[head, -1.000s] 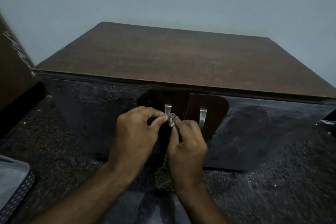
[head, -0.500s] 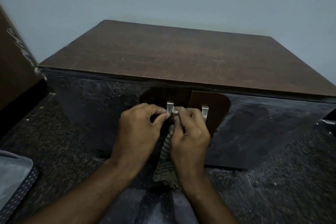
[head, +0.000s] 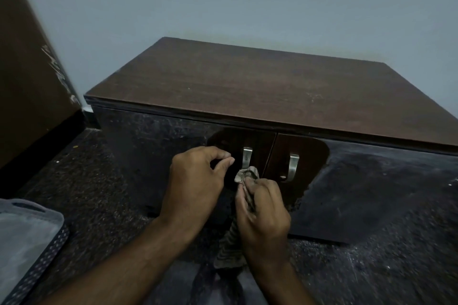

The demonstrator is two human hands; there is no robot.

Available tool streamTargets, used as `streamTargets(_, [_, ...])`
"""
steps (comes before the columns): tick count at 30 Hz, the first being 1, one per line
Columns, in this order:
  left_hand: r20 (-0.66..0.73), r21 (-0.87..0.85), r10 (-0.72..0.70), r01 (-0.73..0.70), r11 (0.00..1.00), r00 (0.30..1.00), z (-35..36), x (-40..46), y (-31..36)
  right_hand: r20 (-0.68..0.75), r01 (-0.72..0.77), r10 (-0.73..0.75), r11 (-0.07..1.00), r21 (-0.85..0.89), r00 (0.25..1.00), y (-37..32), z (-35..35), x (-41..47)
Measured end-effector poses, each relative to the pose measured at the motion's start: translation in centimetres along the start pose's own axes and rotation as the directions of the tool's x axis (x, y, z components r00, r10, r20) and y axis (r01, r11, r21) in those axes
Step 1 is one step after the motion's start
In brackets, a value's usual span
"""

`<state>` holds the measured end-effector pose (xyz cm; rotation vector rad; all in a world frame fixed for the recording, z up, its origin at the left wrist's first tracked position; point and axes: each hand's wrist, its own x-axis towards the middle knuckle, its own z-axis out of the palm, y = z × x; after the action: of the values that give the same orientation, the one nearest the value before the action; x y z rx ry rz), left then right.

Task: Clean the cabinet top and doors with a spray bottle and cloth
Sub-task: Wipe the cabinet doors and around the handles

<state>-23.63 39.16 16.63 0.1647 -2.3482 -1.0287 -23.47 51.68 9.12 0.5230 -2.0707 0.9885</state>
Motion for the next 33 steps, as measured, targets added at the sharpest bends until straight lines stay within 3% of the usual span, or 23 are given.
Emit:
streamTargets(7, [0.015,0.014,-0.008,0.008,1.0,1.0,0.0,-0.1,0.0,0.102,0.13,-0.124,0.99,-0.056,0.987,0.7,-0.1,-0.1])
streamTargets(12, [0.01,0.003,-0.015,0.015,1.0,1.0,-0.2,-0.1,0.3,0.255,0.224,-0.21,0.974,-0.026,0.944,0.3,-0.3,-1.1])
streamTargets(17, [-0.023,0.019,-0.006,0.006,1.0,1.0,-0.7,-0.1,0.2,0.18,0.207,-0.189,0.975,-0.086,0.965,0.5,0.7,2.0])
streamTargets(24, [-0.105,0.014,0.015,-0.013,1.0,0.994,-1.3,-0.1,0.0,-0.075,0.173,-0.18,0.981,-0.083,0.981,-2.1,0.4,6.9])
streamTargets(30, [-0.108,-0.013,-0.023,0.022,1.0,0.994,-1.2,-0.1,0.1,0.144,0.184,-0.164,0.973,-0.139,0.976,-2.3,0.9,4.9])
streamTargets(33, [-0.092,-0.026,-0.014,0.012,1.0,0.996,-1.2,-0.1,0.2,0.162,0.137,-0.115,0.982,-0.133,0.98,-2.0,0.2,4.3])
